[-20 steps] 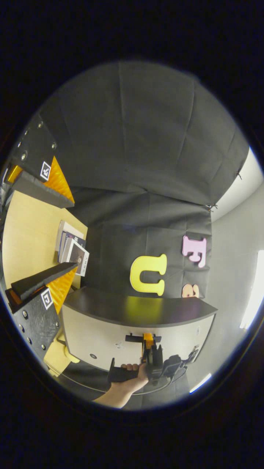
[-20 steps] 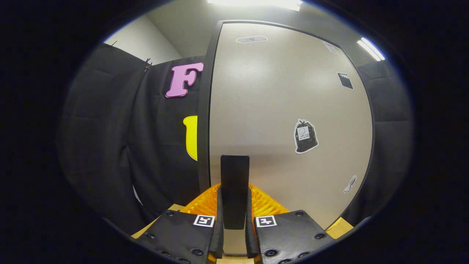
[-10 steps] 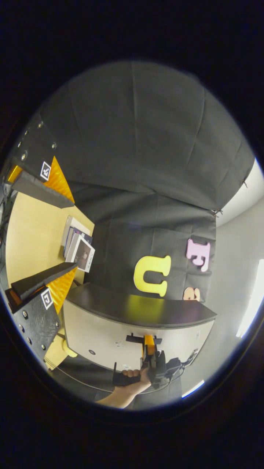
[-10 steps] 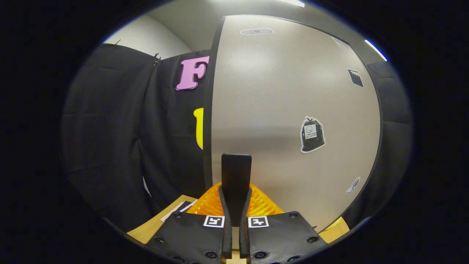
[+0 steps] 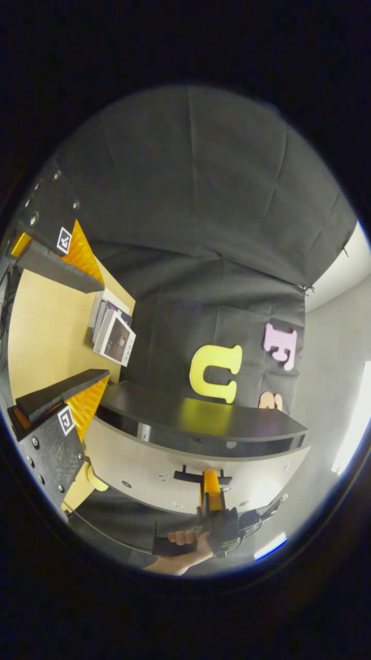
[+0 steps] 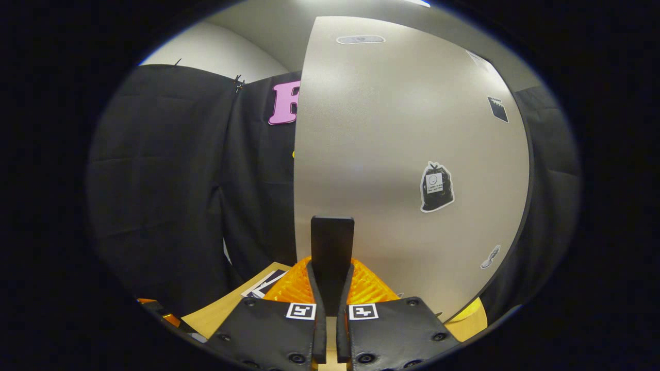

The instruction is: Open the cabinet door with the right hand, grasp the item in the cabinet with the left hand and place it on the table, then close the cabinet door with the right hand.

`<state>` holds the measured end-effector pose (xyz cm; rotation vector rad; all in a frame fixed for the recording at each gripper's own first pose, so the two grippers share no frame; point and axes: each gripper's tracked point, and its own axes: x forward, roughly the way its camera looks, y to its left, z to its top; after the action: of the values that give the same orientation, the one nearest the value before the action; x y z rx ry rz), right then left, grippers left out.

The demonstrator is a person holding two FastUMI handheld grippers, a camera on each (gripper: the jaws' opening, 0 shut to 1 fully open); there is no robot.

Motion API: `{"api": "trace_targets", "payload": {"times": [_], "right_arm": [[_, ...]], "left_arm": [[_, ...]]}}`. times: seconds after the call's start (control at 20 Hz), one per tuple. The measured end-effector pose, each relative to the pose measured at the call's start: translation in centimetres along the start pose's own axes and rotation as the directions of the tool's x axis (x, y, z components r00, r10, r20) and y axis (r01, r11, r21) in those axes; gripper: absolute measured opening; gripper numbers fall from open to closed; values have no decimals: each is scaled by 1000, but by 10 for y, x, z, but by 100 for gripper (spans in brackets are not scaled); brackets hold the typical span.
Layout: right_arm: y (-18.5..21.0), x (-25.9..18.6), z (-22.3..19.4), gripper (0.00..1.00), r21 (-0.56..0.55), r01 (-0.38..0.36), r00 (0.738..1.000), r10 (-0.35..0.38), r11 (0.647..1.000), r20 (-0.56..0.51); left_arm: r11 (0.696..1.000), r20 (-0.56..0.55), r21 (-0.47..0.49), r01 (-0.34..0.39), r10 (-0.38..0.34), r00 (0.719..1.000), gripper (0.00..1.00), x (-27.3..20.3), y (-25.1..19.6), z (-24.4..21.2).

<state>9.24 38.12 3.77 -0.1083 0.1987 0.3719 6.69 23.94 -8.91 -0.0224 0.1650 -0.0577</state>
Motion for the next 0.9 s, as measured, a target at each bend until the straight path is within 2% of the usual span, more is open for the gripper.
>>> {"api": "trace_targets", "payload": {"times": [0.05, 0.15, 0.2, 0.4, 0.7, 0.85, 0.9], "right_arm": [[-1, -6, 1, 9, -3, -21, 1000, 21, 1000, 0], [-1, -14, 1, 9, -1, -63, 998, 63, 998, -3], [-2, -15, 0, 6, -1, -87, 996, 87, 996, -4], [-5, -21, -3, 7, 6, -180, 984, 180, 984, 3], [-11, -28, -4, 6, 8, -302, 953, 302, 953, 8], [-18, -29, -3, 6, 18, -336, 942, 336, 942, 21], [-18, -30, -4, 10, 19, -341, 940, 341, 940, 26]], "left_arm": [[1000, 10, 7, -6, 6, 1000, 90, -4, -9, 5], [1000, 23, 26, -16, 15, 1000, 90, -15, -29, 12], [999, 26, 38, -20, 19, 999, 90, -22, -39, 15], [996, 36, 77, -34, 31, 999, 90, -52, -89, 19], [998, 17, 46, -48, 47, 999, 90, -110, -166, -4], [996, 18, 62, -66, 65, 998, 90, -134, -189, -11], [995, 23, 72, -74, 73, 997, 90, -140, -194, -11]]}}
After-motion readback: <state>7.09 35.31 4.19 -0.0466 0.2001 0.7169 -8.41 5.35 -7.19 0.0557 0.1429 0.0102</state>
